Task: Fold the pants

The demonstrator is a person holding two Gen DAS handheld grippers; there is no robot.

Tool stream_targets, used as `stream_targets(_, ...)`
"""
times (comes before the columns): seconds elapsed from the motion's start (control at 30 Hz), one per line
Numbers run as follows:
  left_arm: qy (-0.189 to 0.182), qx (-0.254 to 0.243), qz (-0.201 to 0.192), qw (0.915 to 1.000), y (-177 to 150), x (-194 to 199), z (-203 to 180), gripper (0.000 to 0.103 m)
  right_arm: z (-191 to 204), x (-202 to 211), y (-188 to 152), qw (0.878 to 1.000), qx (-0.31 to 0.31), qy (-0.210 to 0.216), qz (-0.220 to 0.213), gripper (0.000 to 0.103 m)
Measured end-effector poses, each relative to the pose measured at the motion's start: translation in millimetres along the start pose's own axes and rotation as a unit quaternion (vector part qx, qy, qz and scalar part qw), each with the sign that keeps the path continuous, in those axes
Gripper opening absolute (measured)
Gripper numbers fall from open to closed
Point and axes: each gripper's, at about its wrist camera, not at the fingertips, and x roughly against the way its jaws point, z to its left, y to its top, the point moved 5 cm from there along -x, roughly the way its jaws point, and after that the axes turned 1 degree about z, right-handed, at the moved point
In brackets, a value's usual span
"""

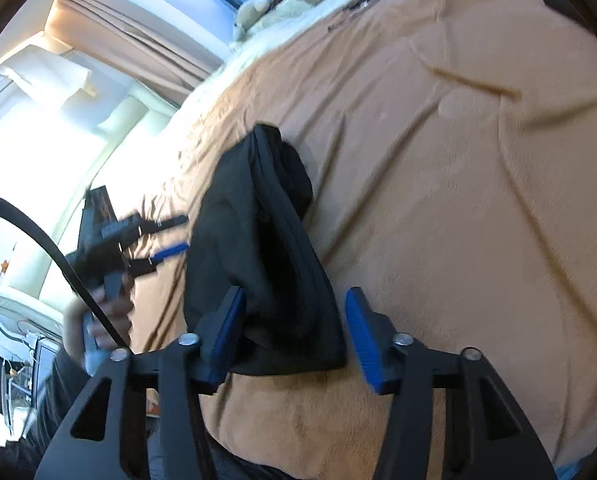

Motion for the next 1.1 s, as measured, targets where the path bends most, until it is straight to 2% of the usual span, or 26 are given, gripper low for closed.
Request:
stream_targets(0.27, -0.021, 0.016, 0.014, 0.9996, -24.0, -3.1, 2.5, 0.064, 28.3, -14.4, 32.8, 0.998, 0.062, -0.018, 0.01, 0.051)
stream_targets(0.57, -0.061, 0.041, 0.034, 0.9967, -36.4, -12.9, 0.7, 0.059, 62.6, -74.8, 68.7, 0.988, 0.133, -0.041, 0.059, 0.051)
stream_targets(0.7, -0.062, 0.035, 0.043, 0.9965, -37.6, -20.0, -4.2, 0.059, 69.2, -107.1, 80.0, 0.98, 0.168, -0.057, 0.089, 0.051)
stream_targets(0.77, -0.071, 0.04, 0.046, 0.9957, -38.8, -21.7, -4.9, 0.059, 67.1, -115.6, 85.7, 0.979, 0.173, -0.068, 0.089, 0.038)
stream_targets(0.83, -0.073, 0.038, 0.047, 0.9955, -41.2, -21.9, -5.9, 0.059, 59.8, -117.6, 91.9, 0.982, 0.157, -0.062, 0.089, 0.018)
stream_targets(0.9, -0.078, 0.036, 0.051, 0.995, -44.9, -21.5, -7.1, 0.059, 49.4, -115.0, 92.0, 0.987, 0.128, -0.048, 0.088, 0.009)
stream_targets(1.1, -0.094, 0.032, 0.064, 0.993, -57.7, -23.1, -13.5, 0.059, 28.5, -107.8, 82.3, 0.99, 0.099, -0.049, 0.084, 0.005)
